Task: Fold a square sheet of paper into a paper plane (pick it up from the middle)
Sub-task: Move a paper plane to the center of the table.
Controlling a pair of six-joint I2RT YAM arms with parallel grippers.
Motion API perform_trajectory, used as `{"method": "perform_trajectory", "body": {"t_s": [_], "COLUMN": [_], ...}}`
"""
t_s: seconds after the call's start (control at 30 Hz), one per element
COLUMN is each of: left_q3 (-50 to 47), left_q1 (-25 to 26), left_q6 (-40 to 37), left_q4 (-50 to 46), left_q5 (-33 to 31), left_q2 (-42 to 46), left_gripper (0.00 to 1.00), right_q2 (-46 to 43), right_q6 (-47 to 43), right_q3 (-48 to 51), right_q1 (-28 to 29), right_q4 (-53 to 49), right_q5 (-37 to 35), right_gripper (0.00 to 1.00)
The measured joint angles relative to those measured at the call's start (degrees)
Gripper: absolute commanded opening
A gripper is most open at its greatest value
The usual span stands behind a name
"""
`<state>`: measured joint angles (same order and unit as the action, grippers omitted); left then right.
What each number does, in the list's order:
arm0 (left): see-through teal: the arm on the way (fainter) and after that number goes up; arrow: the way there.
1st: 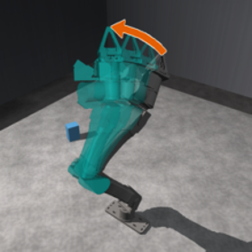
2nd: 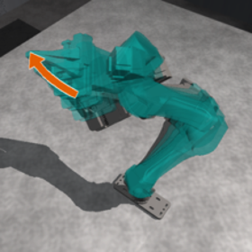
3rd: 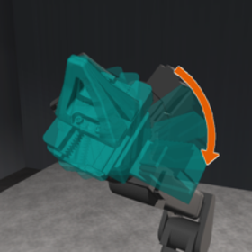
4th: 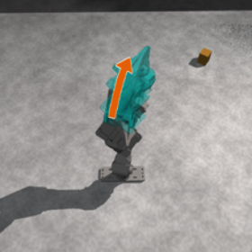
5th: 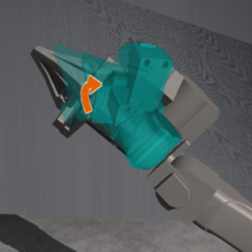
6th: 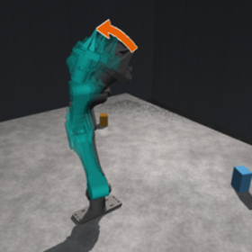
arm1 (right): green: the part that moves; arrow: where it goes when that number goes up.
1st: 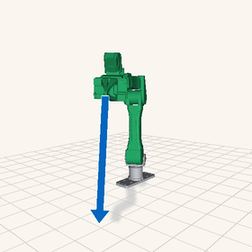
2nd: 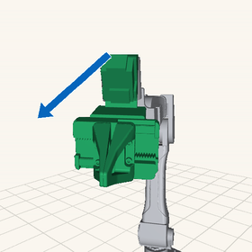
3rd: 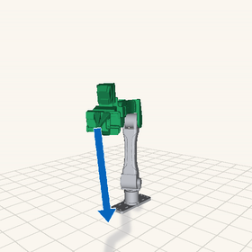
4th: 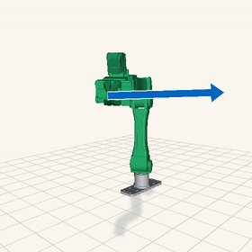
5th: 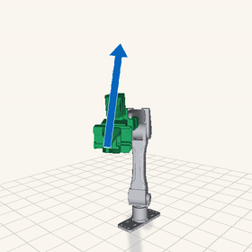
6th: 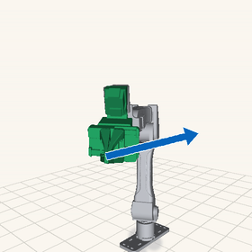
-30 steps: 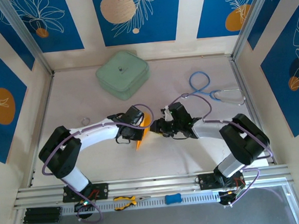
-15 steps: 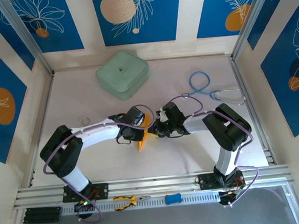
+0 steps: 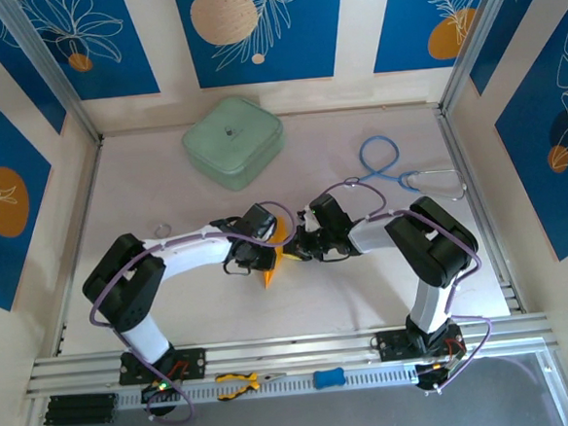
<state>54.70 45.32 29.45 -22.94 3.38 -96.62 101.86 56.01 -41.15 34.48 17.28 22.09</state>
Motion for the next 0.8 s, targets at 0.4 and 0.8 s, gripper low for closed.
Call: {"method": "perform_trajectory", "body": {"t_s": [0.4,0.8], "left_q3": [0.00,0.13], "left_q1": [0.04,0.13], "left_q6": [0.02,0.07], "left_q4": [1.05,1.01], "left_q5": [1.05,0.96], "left_q2": [-0.85,-1.36], "left_gripper": [0.21,0.13], "right_q2": [0.00,-0.07], "right_q6": [0.00,-0.11], "right_q3": [0.00,0.17], "right_q1": [0.00,-0.15], "right_q4": [-0.17,-0.17], "right_q5": [0.04,0.00], "right_gripper": [0.11,0.20]}}
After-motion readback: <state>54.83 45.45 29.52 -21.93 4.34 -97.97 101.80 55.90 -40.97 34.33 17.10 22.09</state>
